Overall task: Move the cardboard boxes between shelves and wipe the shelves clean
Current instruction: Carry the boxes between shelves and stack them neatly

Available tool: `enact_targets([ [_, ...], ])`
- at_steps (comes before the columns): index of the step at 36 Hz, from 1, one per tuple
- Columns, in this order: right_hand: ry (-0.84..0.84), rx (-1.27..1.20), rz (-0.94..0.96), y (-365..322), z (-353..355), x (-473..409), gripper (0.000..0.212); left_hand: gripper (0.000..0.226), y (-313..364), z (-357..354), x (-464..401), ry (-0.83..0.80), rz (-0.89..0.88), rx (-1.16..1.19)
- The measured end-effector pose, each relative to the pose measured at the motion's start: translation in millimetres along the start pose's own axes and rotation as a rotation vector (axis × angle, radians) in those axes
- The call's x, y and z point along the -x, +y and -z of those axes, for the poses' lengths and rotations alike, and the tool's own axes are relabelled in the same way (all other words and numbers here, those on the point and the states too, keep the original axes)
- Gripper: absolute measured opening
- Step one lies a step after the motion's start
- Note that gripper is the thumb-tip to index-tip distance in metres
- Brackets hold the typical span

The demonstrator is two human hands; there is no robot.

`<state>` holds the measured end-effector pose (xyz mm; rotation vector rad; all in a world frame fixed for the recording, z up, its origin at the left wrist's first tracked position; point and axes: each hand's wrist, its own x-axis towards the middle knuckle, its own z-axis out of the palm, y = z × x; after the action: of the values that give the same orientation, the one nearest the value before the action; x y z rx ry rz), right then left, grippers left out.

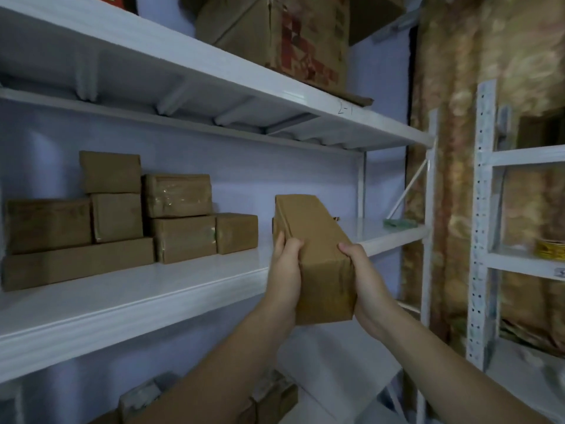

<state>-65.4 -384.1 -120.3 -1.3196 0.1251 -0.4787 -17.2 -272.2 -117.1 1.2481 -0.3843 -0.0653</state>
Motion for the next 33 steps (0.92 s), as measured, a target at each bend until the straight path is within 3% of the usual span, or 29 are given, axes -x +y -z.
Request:
enact_targets([
  [5, -0.031, 0.029, -0.009, 5.0, 8.7, -75.4, 0.037, 0.048, -17.2, -11.9, -62.6, 0.069, 0.008, -0.072],
  [9, -0.088, 0.018, -0.042, 8.0, 15.1, -136.0, 0.04, 0.064, -24.4, -22.6, -109.8, 0.104, 0.007, -0.129],
  [13, -0.183, 0.024, -0.087, 3.8, 20.1, -193.8, 0.042, 0.061, -32.0, -36.7, -147.7, 0.171, -0.034, -0.148],
  [17, -0.291, 0.042, -0.106, 0.9, 21.2, -245.3, 0.043, 0.079, -40.1, -48.2, -179.4, 0.242, -0.05, -0.147],
  [21, -0.403, 0.044, -0.13, 6.6, 15.9, -284.3, 0.048, 0.077, -41.0, -49.7, -201.8, 0.325, -0.067, -0.167],
  [25, -0.477, 0.027, -0.153, 12.3, 4.6, -310.5, 0.049, 0.092, -34.5, -44.9, -215.8, 0.394, -0.052, -0.252],
  [29, -0.491, 0.062, -0.16, 18.1, -9.8, -330.0, 0.053, 0.059, -27.8, -39.2, -222.2, 0.418, -0.026, -0.3],
  [33, -0.512, 0.096, -0.163, 24.4, -23.2, -347.8, 0.055, 0.075, -21.9, -27.7, -234.1, 0.433, -0.015, -0.462],
])
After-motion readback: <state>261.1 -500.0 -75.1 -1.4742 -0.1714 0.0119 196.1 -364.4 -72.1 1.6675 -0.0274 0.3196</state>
